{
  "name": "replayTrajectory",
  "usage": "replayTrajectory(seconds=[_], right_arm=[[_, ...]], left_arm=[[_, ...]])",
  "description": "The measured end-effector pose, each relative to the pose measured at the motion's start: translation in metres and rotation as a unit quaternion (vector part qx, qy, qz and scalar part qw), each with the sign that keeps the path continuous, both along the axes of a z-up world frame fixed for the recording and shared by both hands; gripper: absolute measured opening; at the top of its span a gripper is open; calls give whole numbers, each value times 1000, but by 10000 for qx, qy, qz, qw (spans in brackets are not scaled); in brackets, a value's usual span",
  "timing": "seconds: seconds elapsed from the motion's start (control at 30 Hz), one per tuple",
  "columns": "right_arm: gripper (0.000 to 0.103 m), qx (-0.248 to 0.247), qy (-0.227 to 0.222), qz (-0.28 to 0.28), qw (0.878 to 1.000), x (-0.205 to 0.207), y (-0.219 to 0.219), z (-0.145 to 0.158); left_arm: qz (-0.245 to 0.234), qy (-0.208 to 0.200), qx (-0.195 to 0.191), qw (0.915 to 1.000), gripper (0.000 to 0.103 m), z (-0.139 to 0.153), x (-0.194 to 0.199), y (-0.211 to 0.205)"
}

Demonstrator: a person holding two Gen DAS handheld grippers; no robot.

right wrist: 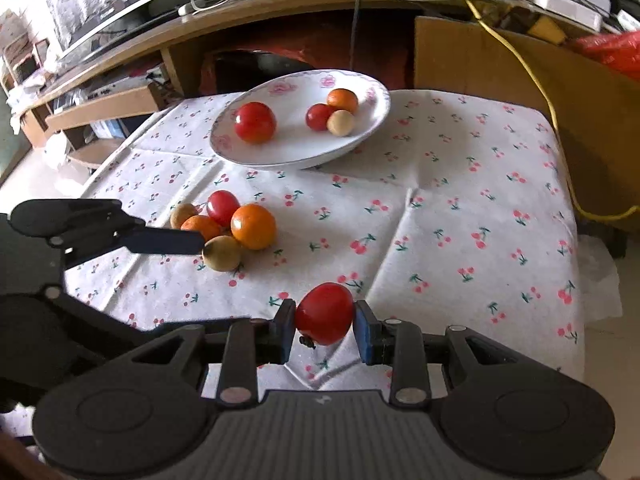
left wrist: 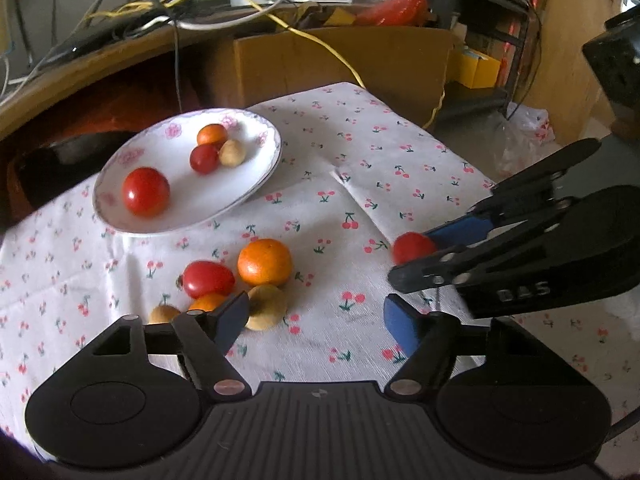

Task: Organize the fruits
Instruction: 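Grasp the small brown fruit with the left gripper while the right holds the tomato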

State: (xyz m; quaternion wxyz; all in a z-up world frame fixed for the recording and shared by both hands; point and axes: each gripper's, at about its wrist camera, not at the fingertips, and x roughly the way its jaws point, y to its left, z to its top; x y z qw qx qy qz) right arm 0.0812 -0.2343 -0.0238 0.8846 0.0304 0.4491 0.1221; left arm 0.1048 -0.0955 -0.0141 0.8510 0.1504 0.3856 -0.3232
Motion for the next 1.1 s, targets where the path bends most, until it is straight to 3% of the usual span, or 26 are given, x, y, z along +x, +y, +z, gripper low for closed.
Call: replayTrajectory(seconds=[0.27, 0.53, 0.7, 0.83, 1.1], right_arm=[[32, -4, 103, -185, 9998, -7, -15, -4], [32, -5, 111, -120, 9999, -11, -13, -4], [32, 3, 85, -97, 9999, -14, -14, -2], [32, 0, 90, -80, 9999, -17, -15, -1], [32, -10, 27, 12, 10000, -24, -10, 4]], left_arm=[[111, -104, 90, 9998, 75, -2, 16, -3], [170, -257, 312, 9990, 63, -2, 20, -7], [65, -123, 386, 9992, 67, 0, 10, -3], [14, 209, 312, 9993, 66, 7, -7, 6], [125, 61, 434, 9990, 67, 5, -16, 3]])
